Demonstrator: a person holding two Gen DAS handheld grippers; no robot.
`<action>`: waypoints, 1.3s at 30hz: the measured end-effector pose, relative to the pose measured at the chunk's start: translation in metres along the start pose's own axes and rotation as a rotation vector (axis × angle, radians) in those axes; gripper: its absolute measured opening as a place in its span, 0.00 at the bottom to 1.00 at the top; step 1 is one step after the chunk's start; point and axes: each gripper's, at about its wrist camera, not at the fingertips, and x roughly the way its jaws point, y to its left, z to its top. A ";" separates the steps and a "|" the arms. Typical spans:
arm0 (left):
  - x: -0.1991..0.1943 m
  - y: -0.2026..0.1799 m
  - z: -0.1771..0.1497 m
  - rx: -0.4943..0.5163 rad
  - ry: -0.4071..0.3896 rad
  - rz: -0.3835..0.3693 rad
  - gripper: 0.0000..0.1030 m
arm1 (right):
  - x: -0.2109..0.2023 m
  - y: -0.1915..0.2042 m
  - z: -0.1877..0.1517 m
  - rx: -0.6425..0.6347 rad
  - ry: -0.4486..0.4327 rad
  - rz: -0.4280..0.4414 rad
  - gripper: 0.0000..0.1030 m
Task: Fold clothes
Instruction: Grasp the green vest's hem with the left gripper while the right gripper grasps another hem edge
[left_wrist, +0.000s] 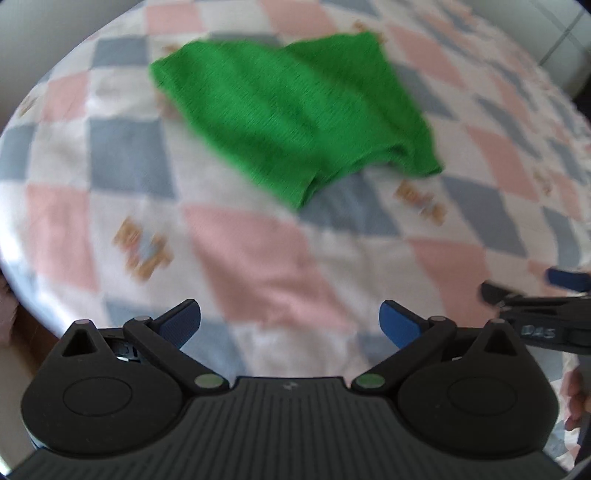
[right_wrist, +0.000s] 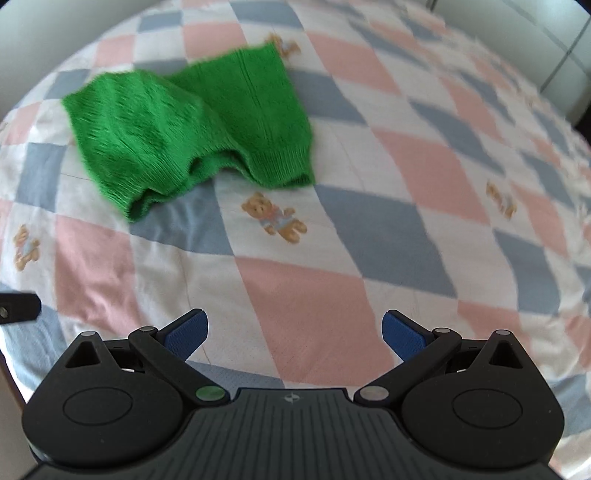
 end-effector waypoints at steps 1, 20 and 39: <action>0.005 -0.001 0.005 0.020 -0.010 -0.008 0.99 | 0.007 -0.002 0.005 0.006 0.013 -0.002 1.00; 0.128 -0.040 0.030 0.755 -0.182 0.214 0.64 | 0.106 0.031 0.057 -0.738 -0.312 -0.068 0.83; 0.199 -0.035 0.002 1.131 -0.338 0.408 0.16 | 0.171 0.044 0.064 -1.056 -0.393 -0.204 0.07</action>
